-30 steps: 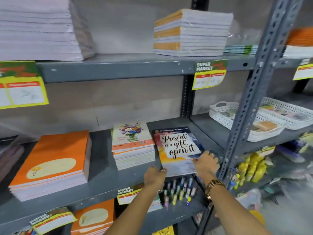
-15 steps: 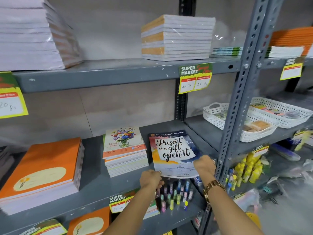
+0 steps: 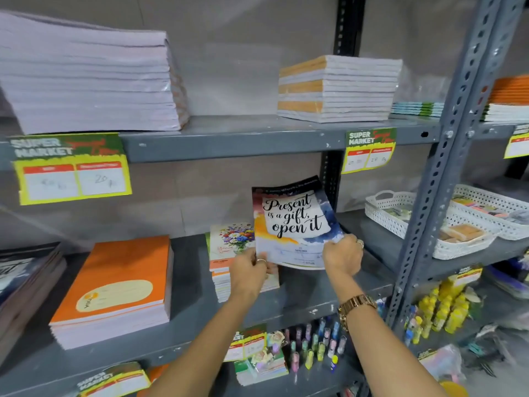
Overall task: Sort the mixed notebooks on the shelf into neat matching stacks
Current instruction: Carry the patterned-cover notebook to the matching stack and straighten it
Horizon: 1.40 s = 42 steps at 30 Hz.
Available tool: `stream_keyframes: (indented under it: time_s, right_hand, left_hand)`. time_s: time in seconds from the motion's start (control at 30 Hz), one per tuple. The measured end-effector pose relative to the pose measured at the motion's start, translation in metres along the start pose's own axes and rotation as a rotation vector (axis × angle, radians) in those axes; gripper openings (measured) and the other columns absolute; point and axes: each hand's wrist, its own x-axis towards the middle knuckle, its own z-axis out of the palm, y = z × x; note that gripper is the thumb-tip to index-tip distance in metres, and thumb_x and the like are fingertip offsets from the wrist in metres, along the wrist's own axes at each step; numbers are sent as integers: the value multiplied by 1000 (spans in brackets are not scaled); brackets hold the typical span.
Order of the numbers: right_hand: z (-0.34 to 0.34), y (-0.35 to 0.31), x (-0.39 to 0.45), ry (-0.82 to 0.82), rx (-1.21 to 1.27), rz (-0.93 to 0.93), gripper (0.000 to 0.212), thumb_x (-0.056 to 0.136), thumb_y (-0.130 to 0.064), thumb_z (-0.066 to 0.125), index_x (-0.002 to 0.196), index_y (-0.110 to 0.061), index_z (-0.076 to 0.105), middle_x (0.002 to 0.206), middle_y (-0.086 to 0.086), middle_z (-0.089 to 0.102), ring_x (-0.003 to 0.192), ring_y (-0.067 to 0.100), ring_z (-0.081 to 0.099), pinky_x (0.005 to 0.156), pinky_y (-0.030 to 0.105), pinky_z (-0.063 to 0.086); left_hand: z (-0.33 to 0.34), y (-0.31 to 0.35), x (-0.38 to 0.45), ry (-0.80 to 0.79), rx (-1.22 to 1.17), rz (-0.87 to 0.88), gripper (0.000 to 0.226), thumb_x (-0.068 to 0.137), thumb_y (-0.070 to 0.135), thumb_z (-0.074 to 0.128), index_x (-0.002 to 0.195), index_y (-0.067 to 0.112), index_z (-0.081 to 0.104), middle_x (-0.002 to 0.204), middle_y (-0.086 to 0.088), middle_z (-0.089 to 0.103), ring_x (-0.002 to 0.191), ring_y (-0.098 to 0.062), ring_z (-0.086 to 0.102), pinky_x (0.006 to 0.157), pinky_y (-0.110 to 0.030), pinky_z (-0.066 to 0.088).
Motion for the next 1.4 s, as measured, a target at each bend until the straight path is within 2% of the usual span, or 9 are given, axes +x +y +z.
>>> stream_keyframes:
  time_s: [0.17, 0.27, 0.33, 0.53, 0.7, 0.93, 1.13, 1.27, 1.4]
  right_hand:
    - [27, -45, -42, -69, 50, -73, 31, 85, -9, 60, 114, 3, 54, 123, 22, 52, 109, 38, 54, 82, 41, 48]
    - [50, -69, -77, -127, 63, -97, 32, 87, -9, 59, 115, 4, 53, 124, 21, 51, 108, 37, 55, 83, 42, 49]
    - [65, -82, -102, -158, 79, -110, 32, 87, -9, 59, 115, 4, 53, 124, 20, 52, 109, 37, 54, 87, 44, 48]
    - [114, -127, -194, -288, 102, -182, 31, 88, -13, 60, 114, 3, 55, 121, 22, 57, 108, 37, 56, 81, 38, 48]
    - [145, -161, -276, -414, 135, -219, 34, 89, -15, 59, 118, 3, 54, 124, 23, 55, 108, 37, 57, 80, 36, 49]
    - [183, -191, -388, -566, 78, -299, 36, 92, -17, 55, 120, 5, 48, 130, 22, 49, 115, 34, 52, 84, 36, 48]
    - [207, -204, -452, -664, 32, -371, 36, 93, -18, 54, 121, 5, 48, 130, 21, 49, 112, 31, 55, 81, 31, 47]
    - [222, -198, -476, -784, -50, -368, 39, 92, -22, 55, 120, 4, 50, 132, 22, 47, 111, 31, 56, 80, 32, 48]
    - [236, -178, -483, -868, -119, -382, 36, 89, -34, 58, 105, -2, 57, 120, 18, 54, 94, 31, 61, 66, 30, 43]
  left_hand:
    - [-68, -4, 9, 115, 17, 64, 18, 91, 7, 48, 82, 8, 63, 62, -3, 66, 58, -14, 63, 57, -25, 54]
    - [-114, -10, 11, 162, 13, 66, 19, 92, 6, 48, 80, 11, 62, 58, 2, 63, 48, -3, 60, 47, -14, 51]
    - [-145, -14, 10, 194, -5, 57, 26, 92, 5, 47, 72, 17, 59, 58, 1, 62, 50, -7, 59, 43, -10, 48]
    - [-261, -34, 2, 301, 100, 49, 20, 92, 9, 50, 77, 8, 62, 55, -3, 63, 52, -14, 62, 51, -22, 52]
    - [-357, -53, -7, 365, 127, -9, 29, 92, 5, 48, 65, 12, 57, 55, -7, 61, 53, -22, 60, 55, -30, 51]
    - [-474, -70, -32, 468, 188, -65, 26, 83, -15, 38, 69, 2, 52, 60, -11, 56, 51, -23, 55, 37, -12, 46]
    - [-542, -97, -50, 552, 324, -137, 18, 83, -6, 48, 74, -12, 62, 62, -17, 62, 52, -22, 58, 59, -33, 52]
    - [-571, -119, -52, 528, 436, -226, 23, 83, 0, 47, 62, -6, 54, 61, -21, 60, 58, -25, 52, 57, -35, 45]
    - [-584, -137, -54, 581, 523, -318, 17, 83, 0, 43, 81, -6, 59, 75, -31, 66, 68, -38, 61, 60, -43, 50]
